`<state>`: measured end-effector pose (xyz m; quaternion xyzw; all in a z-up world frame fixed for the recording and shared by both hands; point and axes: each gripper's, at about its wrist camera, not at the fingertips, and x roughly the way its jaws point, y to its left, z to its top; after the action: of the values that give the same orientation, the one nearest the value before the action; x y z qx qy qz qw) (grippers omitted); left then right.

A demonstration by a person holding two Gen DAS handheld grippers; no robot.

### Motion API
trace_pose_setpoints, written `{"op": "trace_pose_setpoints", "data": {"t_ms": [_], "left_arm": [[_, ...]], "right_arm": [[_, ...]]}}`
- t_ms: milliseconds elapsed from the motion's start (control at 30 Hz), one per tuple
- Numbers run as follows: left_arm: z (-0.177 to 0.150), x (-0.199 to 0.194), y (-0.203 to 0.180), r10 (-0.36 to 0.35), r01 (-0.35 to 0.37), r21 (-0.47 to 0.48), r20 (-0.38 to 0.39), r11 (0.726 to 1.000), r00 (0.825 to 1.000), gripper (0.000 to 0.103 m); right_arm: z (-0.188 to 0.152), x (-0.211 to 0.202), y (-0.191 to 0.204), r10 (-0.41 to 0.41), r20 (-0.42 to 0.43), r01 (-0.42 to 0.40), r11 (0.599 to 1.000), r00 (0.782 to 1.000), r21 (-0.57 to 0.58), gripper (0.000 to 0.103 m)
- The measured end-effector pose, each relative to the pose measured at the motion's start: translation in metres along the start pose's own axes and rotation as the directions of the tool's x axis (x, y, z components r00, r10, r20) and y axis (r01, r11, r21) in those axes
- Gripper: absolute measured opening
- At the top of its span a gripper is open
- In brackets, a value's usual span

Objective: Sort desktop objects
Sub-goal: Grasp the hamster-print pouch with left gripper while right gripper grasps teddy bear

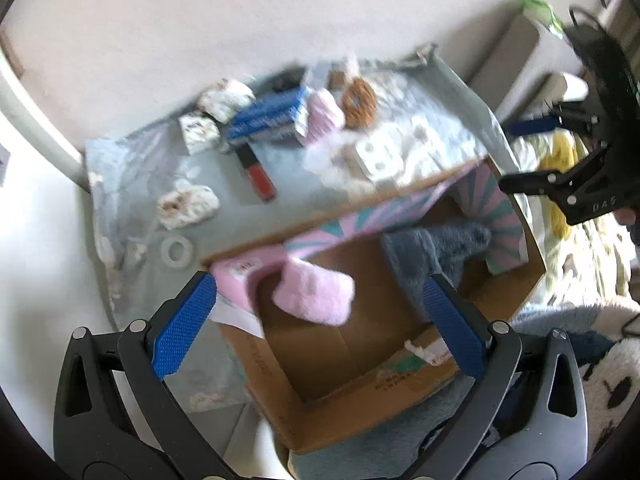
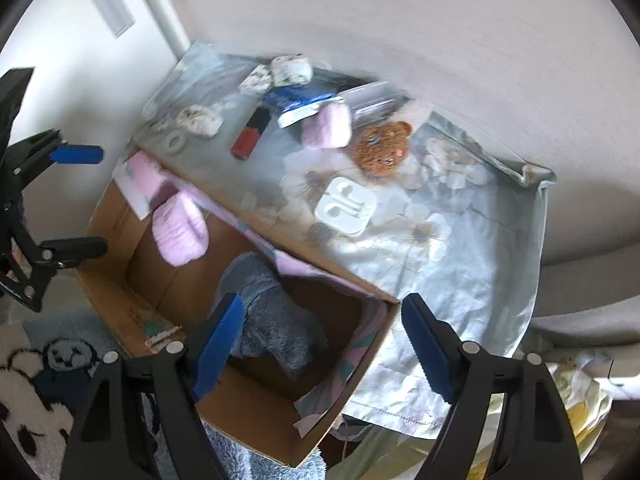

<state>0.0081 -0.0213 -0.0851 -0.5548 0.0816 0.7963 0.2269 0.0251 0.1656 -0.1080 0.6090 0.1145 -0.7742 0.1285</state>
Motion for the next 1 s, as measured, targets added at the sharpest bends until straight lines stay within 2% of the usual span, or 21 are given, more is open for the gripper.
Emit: {"op": "trace_pose_setpoints", "data": {"t_ms": [200,333,467,667,800,933,1000], "left_arm": [[0.019,-0.022,0.045,0.014,-0.008,-0.094,0.061,0.996,0.998,0.103],[0.030,-0.011,0.075,0.019,-0.012,-0.160,0.043,0.987,0.999,0.103],[0.042,0.025,0.107,0.011,-0.015,-0.241,-0.017,0.970,1.000,0.103],[0.048,0.099,0.142,-0.021,-0.021,-0.347,-0.118,0.938,0.993,0.097],[0.047,0.132,0.153,-0.035,-0.018,-0.392,-0.130,0.920,0.991,0.095],[0.045,0.151,0.160,-0.071,0.011,-0.438,-0.121,0.899,0.990,0.095],[0.045,0.157,0.163,-0.060,-0.001,-0.449,-0.122,0.894,0.991,0.095]], "right_arm": [[0.009,-0.004,-0.013,0.023,0.035,-0.024,0.998,0.999,0.051,0.078],[0.023,-0.006,-0.021,0.050,0.059,-0.055,0.995,0.997,0.088,0.078],[0.044,0.004,-0.031,0.049,0.068,-0.057,0.992,0.996,0.115,0.078],[0.079,0.043,-0.059,0.097,0.034,-0.102,0.972,0.995,0.209,0.078],[0.098,0.077,-0.074,0.107,0.011,-0.106,0.963,0.994,0.246,0.078],[0.109,0.115,-0.089,0.168,-0.015,-0.155,0.935,0.986,0.319,0.078],[0.113,0.126,-0.093,0.198,-0.015,-0.181,0.920,0.980,0.348,0.078]]}}
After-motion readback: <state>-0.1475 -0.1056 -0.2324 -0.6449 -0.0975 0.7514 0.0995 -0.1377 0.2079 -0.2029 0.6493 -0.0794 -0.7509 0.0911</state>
